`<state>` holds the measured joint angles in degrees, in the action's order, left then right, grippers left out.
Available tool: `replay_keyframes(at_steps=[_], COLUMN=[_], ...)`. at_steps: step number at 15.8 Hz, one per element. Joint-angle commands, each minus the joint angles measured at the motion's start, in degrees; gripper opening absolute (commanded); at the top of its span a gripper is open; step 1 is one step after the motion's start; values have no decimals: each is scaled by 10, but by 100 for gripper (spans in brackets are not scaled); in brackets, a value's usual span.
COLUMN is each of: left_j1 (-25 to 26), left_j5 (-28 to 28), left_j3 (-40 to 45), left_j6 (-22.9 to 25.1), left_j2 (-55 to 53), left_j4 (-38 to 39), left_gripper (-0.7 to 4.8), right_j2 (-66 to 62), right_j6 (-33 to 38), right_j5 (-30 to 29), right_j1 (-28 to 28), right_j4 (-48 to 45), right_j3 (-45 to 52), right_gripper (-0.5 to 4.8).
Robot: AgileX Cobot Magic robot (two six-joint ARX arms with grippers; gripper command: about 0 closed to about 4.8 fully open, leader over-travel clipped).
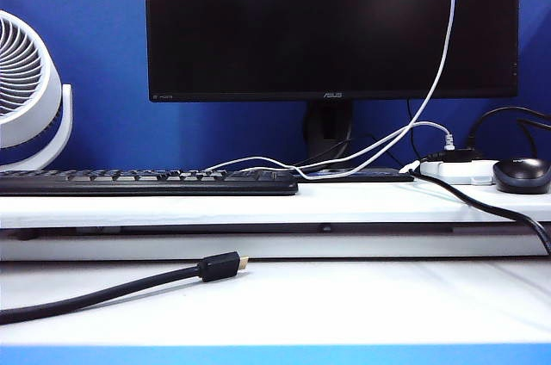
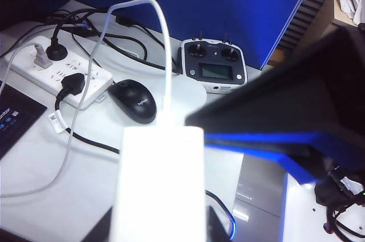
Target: Pick up the Type-C charging cable and the charging base, insert one end of the Type-C charger into the corresponding slot on the base, and finally place the plugged-in charger back on the table.
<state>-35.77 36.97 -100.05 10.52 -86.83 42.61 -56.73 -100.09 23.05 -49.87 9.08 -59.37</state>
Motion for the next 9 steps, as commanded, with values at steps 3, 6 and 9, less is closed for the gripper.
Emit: replay_keyframes(at_steps=[3,6,9], left_j1=[-1,-1,-1], left_j5=[1,1,1], left_j3=[-4,-4,-4], left_j6=[9,11,11], left_j2=[1,1,1], left_j4=[-10,-9,-7], left_gripper=[85,85,85], right_j2=[14,14,14], right_j6=[31,104,187], right_j5=[43,110,120], right_j1=[42,109,167], right_j4=[28,30,33], right_j3=[-1,-1,-1], right_gripper=[72,72,72])
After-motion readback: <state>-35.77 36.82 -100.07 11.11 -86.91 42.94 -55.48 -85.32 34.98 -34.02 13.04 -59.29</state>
